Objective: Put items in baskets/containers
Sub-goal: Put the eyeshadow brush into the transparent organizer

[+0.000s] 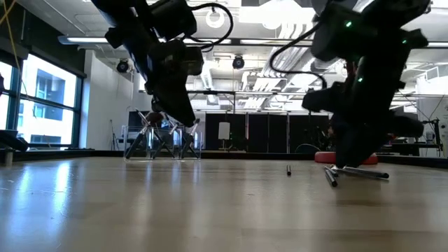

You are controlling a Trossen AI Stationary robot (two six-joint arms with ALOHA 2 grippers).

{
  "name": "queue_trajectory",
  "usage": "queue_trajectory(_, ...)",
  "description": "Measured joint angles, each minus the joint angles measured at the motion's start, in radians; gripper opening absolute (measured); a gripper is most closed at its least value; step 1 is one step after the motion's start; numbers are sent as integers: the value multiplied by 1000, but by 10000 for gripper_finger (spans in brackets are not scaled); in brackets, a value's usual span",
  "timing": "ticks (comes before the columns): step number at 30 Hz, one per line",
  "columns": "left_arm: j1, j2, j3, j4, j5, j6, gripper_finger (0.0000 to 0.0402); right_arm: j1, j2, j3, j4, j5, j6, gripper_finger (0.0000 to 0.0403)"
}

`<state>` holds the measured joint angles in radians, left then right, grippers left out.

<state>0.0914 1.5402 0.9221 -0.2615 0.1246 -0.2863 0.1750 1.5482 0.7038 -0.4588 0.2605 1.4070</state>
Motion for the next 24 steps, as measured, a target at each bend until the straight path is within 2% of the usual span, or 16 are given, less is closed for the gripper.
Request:
queue_trajectory(6, 0, 0, 0, -64, -13, -37, 111, -44, 84, 37, 62, -25, -77, 79)
queue_trajectory(11, 0, -14, 0, -148, -44, -65, 111, -81, 96, 78, 102, -29, -186, 78)
queue_trajectory(14, 0, -14, 0, -167, -56, -91, 111, -112, 98, 86, 212, -38, -285, 78)
queue_trajectory(18, 0, -14, 0, -145, -56, -133, 111, -152, 97, 83, 331, -57, -443, 78)
queue_trajectory(24, 0, -14, 0, -64, -34, -160, 111, -211, 96, 89, 337, -129, -649, 78)
